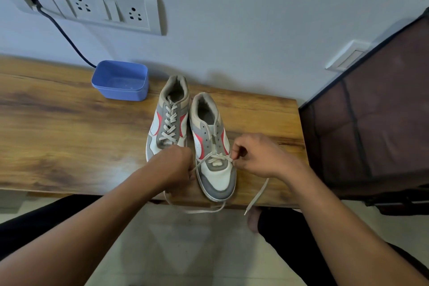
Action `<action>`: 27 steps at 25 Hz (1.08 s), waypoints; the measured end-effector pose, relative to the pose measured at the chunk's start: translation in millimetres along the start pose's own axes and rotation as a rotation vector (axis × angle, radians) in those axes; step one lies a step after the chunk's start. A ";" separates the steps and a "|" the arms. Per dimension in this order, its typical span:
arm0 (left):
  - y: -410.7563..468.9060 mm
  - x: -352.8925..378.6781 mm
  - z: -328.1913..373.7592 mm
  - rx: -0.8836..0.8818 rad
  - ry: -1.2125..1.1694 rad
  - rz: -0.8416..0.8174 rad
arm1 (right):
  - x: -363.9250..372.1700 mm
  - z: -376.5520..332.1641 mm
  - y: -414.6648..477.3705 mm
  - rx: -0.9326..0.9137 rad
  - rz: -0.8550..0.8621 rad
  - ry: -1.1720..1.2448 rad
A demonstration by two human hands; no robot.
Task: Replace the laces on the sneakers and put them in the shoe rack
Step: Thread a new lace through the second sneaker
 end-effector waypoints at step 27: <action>-10.9 -69.2 -9.5 0.253 -0.487 0.468 | -57.2 -55.3 1.0 -0.010 0.037 0.632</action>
Point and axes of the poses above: each hand's wrist, its own y-axis towards the middle knuckle, its own x-axis out of the palm, z = x × y, the point moved 3 cm from there along y, towards the middle knuckle, and after that the axes turned 7 degrees about z, right-handed, at the moved point
